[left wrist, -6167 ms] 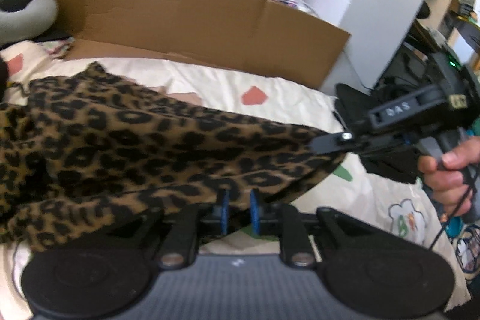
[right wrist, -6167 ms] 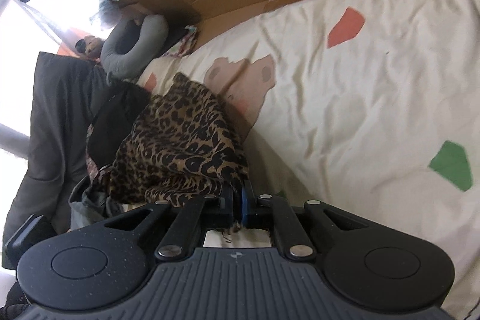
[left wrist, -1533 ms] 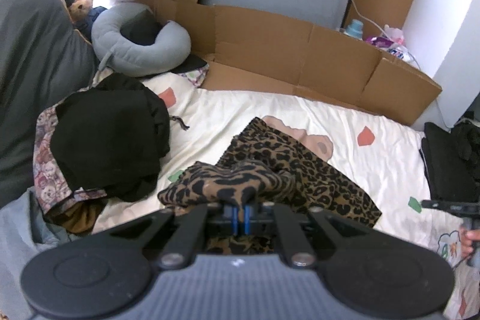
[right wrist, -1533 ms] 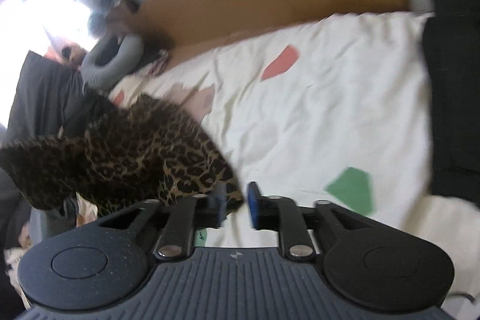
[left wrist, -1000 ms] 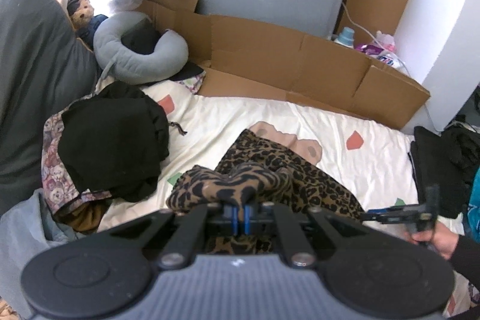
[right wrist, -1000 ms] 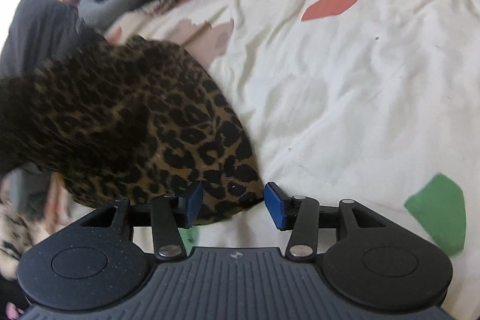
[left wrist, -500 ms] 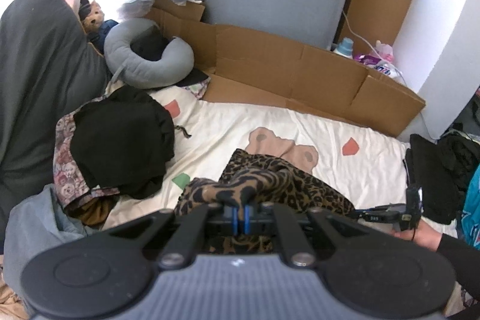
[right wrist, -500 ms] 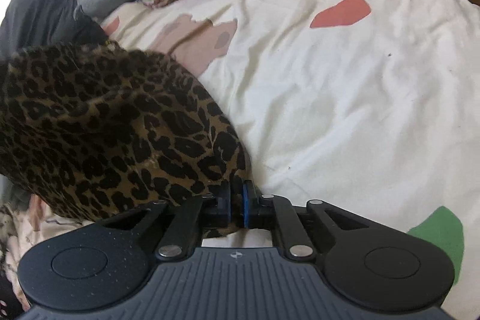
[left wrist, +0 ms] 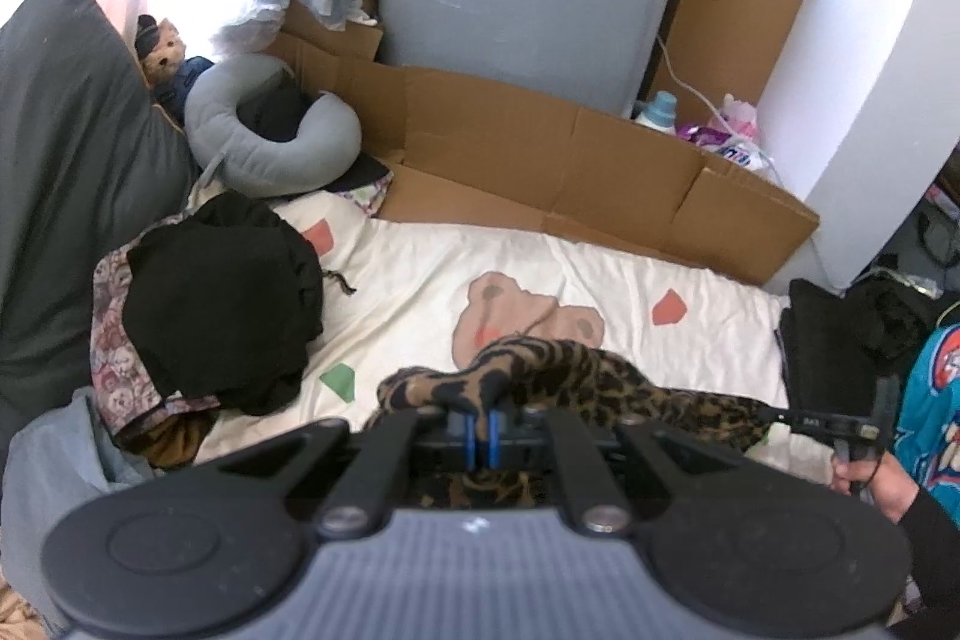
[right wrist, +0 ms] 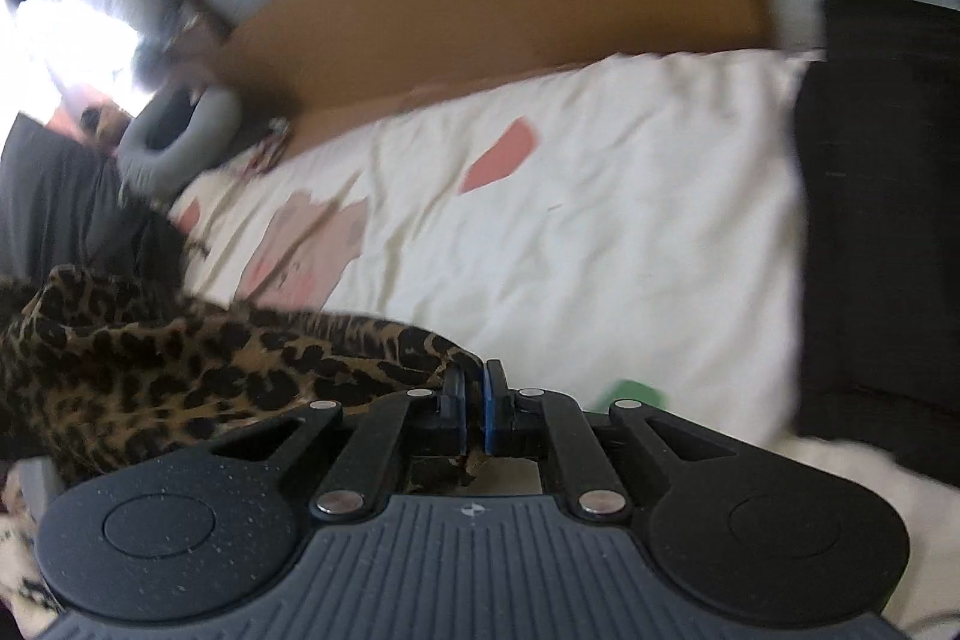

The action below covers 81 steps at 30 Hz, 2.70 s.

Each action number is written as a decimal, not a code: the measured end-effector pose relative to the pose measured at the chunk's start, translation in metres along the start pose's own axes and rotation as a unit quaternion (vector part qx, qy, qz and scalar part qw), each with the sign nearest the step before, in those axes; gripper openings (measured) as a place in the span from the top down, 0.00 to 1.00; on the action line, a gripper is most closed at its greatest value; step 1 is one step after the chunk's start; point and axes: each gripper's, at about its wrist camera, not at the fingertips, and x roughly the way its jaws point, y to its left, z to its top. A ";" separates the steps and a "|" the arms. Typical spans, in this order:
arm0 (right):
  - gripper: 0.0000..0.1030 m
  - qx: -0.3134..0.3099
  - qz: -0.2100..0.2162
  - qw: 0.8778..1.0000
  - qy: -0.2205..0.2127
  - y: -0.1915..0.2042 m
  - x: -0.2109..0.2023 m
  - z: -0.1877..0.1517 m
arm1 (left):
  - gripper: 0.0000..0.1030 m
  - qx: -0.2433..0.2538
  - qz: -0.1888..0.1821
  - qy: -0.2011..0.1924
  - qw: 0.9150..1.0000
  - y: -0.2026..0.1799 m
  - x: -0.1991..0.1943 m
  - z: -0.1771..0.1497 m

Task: Fold clothes

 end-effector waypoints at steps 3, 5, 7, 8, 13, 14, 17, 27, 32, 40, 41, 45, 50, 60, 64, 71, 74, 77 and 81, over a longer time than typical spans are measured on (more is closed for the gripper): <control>0.97 0.011 -0.009 1.000 -0.012 -0.011 -0.025 -0.004 | 0.96 -0.003 -0.010 0.007 1.000 -0.003 -0.001 -0.001; 0.97 0.011 -0.015 1.000 -0.012 -0.014 -0.038 -0.008 | 0.96 -0.004 -0.018 0.013 1.000 -0.006 0.001 -0.003; 0.97 0.009 -0.021 1.000 -0.008 -0.017 -0.050 -0.012 | 0.96 -0.005 -0.023 0.022 0.999 -0.008 0.004 -0.007; 0.97 0.007 -0.024 1.000 -0.006 -0.018 -0.055 -0.015 | 0.96 -0.006 -0.025 0.026 0.999 -0.008 0.007 -0.010; 0.97 0.008 -0.042 0.999 0.002 -0.028 -0.084 -0.026 | 0.96 -0.018 -0.034 0.049 0.998 -0.005 0.021 -0.028; 0.97 0.009 -0.045 0.999 0.005 -0.030 -0.089 -0.029 | 0.96 -0.024 -0.037 0.054 0.998 -0.003 0.025 -0.033; 0.97 0.009 -0.055 0.998 0.018 -0.035 -0.103 -0.038 | 0.96 -0.038 -0.048 0.079 0.995 0.002 0.039 -0.050; 0.91 0.017 -0.103 0.991 0.083 -0.053 -0.119 -0.068 | 0.87 -0.053 -0.046 0.171 0.983 0.018 0.088 -0.110; 0.64 0.010 -0.106 0.991 0.086 -0.049 -0.118 -0.065 | 0.74 -0.087 -0.008 0.178 0.980 0.041 0.092 -0.126; 0.64 0.001 -0.078 0.994 0.072 -0.033 -0.100 -0.045 | 0.64 -0.110 0.010 0.159 0.981 0.058 0.090 -0.123; 0.64 -0.002 -0.075 0.995 0.071 -0.031 -0.097 -0.044 | 0.64 -0.111 0.010 0.155 0.982 0.059 0.090 -0.122; 0.64 -0.019 -0.063 0.996 0.065 -0.018 -0.085 -0.031 | 0.64 -0.115 0.014 0.134 0.984 0.061 0.101 -0.119; 0.63 -0.049 -0.055 0.995 0.061 -0.003 -0.069 -0.011 | 0.64 -0.131 0.002 0.113 0.985 0.058 0.122 -0.123; 0.63 -0.099 -0.046 0.991 0.082 0.026 -0.026 -0.002 | 0.64 -0.160 -0.008 0.104 0.982 0.067 0.180 -0.143; 0.63 -0.106 -0.044 0.990 0.077 0.035 -0.009 0.003 | 0.64 -0.169 -0.010 0.110 0.979 0.071 0.202 -0.153; 0.57 -0.145 -0.024 0.986 0.084 0.064 0.032 0.007 | 0.60 -0.186 -0.025 0.120 0.975 0.076 0.231 -0.164; 0.56 -0.170 -0.010 0.981 0.093 0.079 0.052 0.006 | 0.59 -0.184 -0.026 0.127 0.974 0.075 0.242 -0.168; 0.56 -0.196 -0.003 0.975 0.106 0.091 0.072 0.007 | 0.58 -0.180 -0.030 0.138 0.973 0.073 0.250 -0.175; 0.56 -0.222 0.007 0.968 0.115 0.104 0.092 0.009 | 0.56 -0.180 -0.032 0.146 0.972 0.072 0.253 -0.182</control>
